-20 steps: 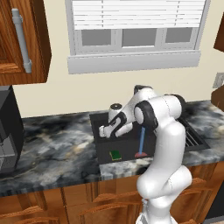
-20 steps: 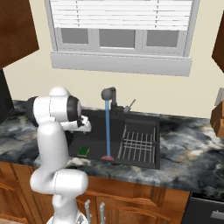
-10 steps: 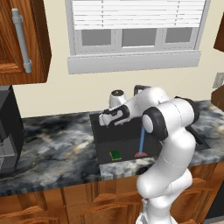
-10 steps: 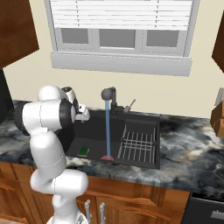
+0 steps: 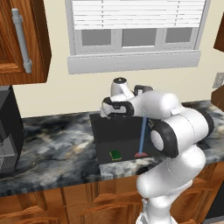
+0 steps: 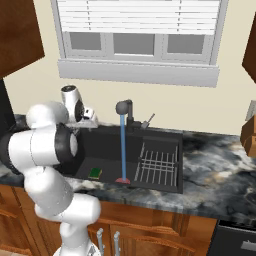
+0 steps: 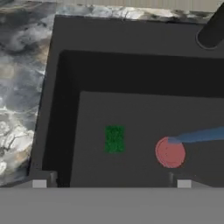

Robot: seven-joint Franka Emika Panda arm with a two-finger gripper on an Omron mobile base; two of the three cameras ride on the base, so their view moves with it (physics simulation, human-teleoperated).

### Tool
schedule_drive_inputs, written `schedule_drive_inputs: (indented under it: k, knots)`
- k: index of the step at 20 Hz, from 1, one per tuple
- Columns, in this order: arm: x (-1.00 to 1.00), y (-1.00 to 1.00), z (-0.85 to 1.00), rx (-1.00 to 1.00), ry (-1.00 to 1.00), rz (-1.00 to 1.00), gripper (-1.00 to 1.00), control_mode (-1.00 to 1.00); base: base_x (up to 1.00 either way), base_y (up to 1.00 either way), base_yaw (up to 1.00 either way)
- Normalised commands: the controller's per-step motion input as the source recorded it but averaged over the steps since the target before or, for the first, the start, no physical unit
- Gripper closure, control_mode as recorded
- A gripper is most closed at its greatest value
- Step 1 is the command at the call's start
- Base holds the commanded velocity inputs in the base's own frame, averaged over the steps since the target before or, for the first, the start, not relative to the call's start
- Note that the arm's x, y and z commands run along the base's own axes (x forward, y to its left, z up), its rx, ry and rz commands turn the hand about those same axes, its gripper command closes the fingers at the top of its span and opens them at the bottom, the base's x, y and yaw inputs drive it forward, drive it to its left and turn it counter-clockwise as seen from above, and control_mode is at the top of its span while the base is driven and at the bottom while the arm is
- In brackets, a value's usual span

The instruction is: Soak the sponge with water for a few seconds and then drop it inside the sink.

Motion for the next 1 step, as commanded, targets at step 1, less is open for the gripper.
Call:
schedule_drive_inputs:
  k: [1]
  knots:
    - [-0.36, 0.0, 0.49, 0.0, 0.0, 0.0, -1.0, -1.0, 0.0, 0.0, 0.0]
